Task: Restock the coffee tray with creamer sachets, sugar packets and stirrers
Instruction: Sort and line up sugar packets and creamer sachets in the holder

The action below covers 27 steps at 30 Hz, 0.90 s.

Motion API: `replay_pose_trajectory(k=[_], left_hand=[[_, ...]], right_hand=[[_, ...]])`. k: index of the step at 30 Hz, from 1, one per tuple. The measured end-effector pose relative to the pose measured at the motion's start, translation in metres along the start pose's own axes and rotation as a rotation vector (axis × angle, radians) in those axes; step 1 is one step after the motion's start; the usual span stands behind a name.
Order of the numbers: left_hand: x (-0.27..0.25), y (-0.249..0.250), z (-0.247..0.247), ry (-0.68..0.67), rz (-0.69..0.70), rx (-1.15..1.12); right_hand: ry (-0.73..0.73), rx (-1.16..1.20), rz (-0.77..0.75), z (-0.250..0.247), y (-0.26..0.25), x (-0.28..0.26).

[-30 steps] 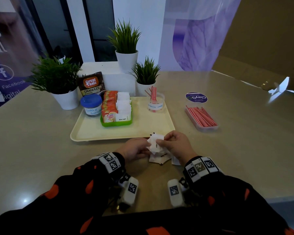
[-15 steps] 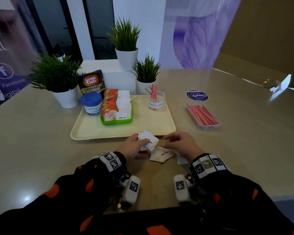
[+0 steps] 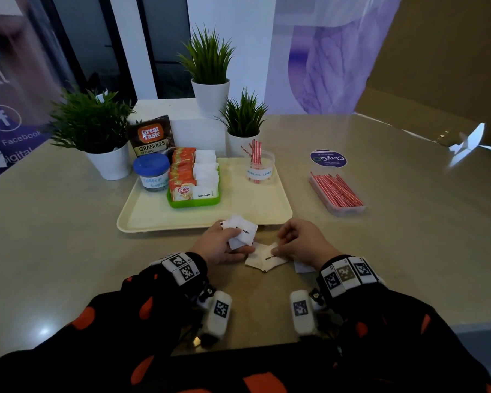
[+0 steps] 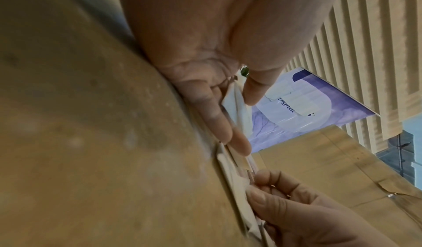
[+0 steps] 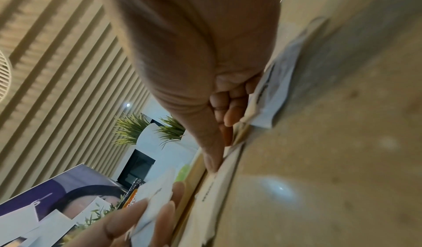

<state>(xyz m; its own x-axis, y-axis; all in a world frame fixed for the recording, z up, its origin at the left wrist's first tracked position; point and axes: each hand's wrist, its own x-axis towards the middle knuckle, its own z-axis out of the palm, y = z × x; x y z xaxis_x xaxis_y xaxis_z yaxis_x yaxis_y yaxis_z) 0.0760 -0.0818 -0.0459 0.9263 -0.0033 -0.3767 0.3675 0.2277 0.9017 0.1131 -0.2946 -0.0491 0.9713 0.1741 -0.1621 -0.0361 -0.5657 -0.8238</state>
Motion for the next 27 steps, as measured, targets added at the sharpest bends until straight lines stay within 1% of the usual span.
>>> replay_pose_trajectory(k=[6,8,12,16,18,21,23,27], left_hand=[[-0.001,-0.003,-0.001,-0.032,0.073,0.090],[-0.002,-0.003,-0.001,-0.031,0.080,0.092],[-0.002,-0.002,-0.001,-0.022,0.071,0.072],[-0.002,0.000,0.000,-0.024,0.063,0.038],[-0.002,0.000,0.000,-0.024,0.057,0.027],[-0.002,0.000,-0.001,-0.017,0.054,0.029],[-0.002,0.000,-0.001,-0.013,0.051,0.027],[-0.003,0.001,-0.001,-0.002,0.045,0.018]], right_hand=[[-0.047,-0.001,-0.024,0.002,0.000,0.003],[-0.063,0.014,-0.033,0.002,0.001,0.003],[-0.036,0.014,-0.029,0.001,-0.002,0.002],[-0.161,-0.152,-0.053,-0.001,-0.007,-0.005],[-0.184,-0.188,-0.037,0.000,-0.009,-0.005],[-0.182,-0.182,-0.048,0.001,-0.009,-0.002],[-0.152,-0.162,-0.049,0.001,-0.007,0.000],[-0.143,-0.100,-0.024,-0.001,-0.005,0.000]])
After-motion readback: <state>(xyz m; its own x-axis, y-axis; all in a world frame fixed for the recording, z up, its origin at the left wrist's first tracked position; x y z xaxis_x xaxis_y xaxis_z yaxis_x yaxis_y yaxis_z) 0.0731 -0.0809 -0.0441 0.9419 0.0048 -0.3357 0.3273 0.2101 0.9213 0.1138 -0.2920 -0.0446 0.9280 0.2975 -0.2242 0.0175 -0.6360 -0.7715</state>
